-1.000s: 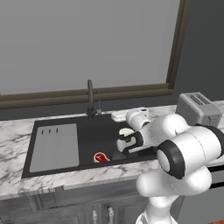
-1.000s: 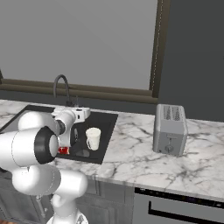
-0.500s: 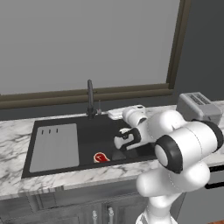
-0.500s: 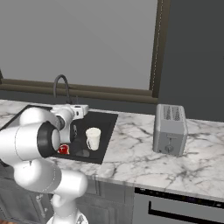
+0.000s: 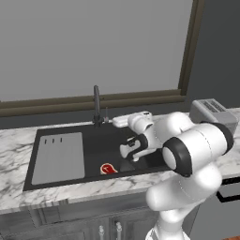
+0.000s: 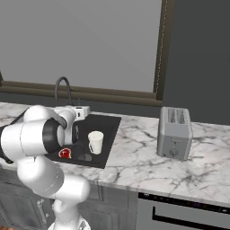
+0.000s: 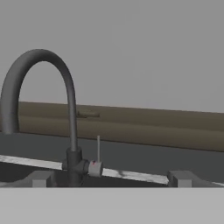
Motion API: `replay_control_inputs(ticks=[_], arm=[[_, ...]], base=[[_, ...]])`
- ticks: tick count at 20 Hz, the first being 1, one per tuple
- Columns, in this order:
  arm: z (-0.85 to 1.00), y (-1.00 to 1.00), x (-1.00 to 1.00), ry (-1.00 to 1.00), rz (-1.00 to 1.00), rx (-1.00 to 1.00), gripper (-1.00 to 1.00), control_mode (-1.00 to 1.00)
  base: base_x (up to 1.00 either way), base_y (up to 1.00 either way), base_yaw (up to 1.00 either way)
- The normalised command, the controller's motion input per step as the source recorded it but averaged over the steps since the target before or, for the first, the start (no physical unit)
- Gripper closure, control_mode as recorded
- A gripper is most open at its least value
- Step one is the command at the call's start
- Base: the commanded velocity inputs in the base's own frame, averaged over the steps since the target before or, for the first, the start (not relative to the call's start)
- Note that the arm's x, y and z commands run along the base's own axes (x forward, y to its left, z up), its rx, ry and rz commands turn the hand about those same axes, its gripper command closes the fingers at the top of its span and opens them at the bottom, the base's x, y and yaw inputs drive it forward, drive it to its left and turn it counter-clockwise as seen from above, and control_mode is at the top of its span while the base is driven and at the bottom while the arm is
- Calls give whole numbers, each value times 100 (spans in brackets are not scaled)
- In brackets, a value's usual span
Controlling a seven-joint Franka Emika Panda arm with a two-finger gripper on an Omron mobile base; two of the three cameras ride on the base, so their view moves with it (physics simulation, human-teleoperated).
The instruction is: Pick the jug and jar and place them in the sink. Then turn on the water.
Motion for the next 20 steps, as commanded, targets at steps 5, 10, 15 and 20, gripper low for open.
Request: replay_control_inputs(ticks=[5, 10, 15, 20], arm=[[-20, 23, 2, 0, 0, 0, -100, -100], [-10, 18, 5, 0, 0, 0, -100, -100], [-11, 0, 16, 0, 0, 0, -100, -100], [-21, 0, 20, 0, 0, 2, -100, -100]], base=[[0, 0, 0], [0, 0, 0], [0, 0, 0], [0, 0, 0]])
